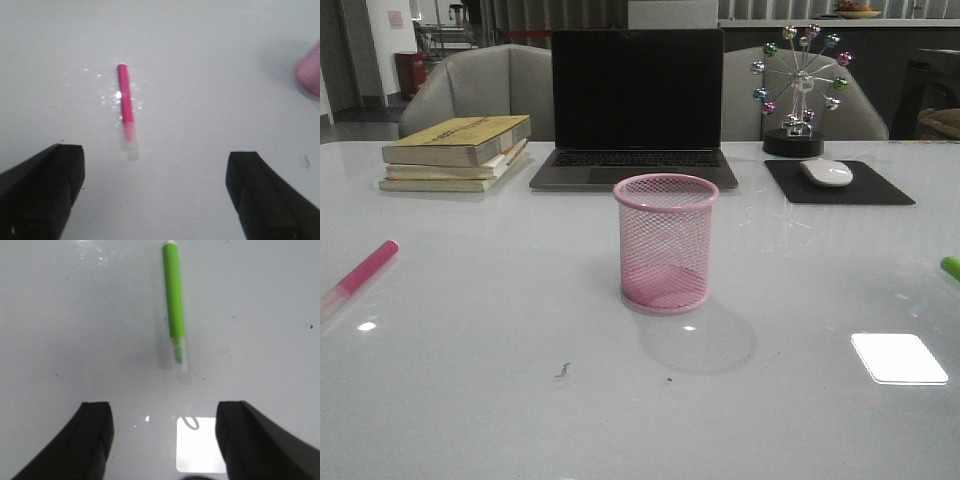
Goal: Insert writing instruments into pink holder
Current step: 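Lower the right gripper onto the green marker and grasp it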
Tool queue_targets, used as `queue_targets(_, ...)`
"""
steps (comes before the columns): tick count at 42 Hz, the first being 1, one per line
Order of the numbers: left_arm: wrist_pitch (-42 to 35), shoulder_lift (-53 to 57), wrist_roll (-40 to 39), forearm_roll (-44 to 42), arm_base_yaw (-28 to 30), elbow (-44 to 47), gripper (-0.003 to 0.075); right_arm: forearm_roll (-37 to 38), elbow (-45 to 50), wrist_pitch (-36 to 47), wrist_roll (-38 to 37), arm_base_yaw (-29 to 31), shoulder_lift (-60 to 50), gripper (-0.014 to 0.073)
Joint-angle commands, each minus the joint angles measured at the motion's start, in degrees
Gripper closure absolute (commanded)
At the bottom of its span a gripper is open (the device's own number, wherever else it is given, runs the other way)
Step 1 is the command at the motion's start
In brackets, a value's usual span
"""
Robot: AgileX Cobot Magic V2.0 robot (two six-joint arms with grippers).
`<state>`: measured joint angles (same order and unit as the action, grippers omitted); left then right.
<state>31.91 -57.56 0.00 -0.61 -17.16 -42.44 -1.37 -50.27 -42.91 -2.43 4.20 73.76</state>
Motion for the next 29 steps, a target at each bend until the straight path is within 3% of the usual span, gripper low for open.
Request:
queue_targets(1,-4.01,0.58,0.0,0.11,-5.72,-1.86,0.0085,-0.16,-5.13,2.07,0.49,1.61,4.61,0.0046)
queue_targets(8,-4.01,0.58,0.0,0.0,-14.35,-1.86,0.0085,-0.3,-11.58,0.87,0.95,1.73,13.94,0.0078)
queue_targets(17,-4.01,0.58,0.0,0.0,-21.25,-1.86,0.0085,-1.6,-19.8,-1.94,1.99,1.73,23.99,0.0096)
queue_targets(29,-4.01,0.58,0.0,0.0,-23.6,-1.86,0.0085,-6.27,-28.3,-2.79,6.04,1.73,33.31,0.0096)
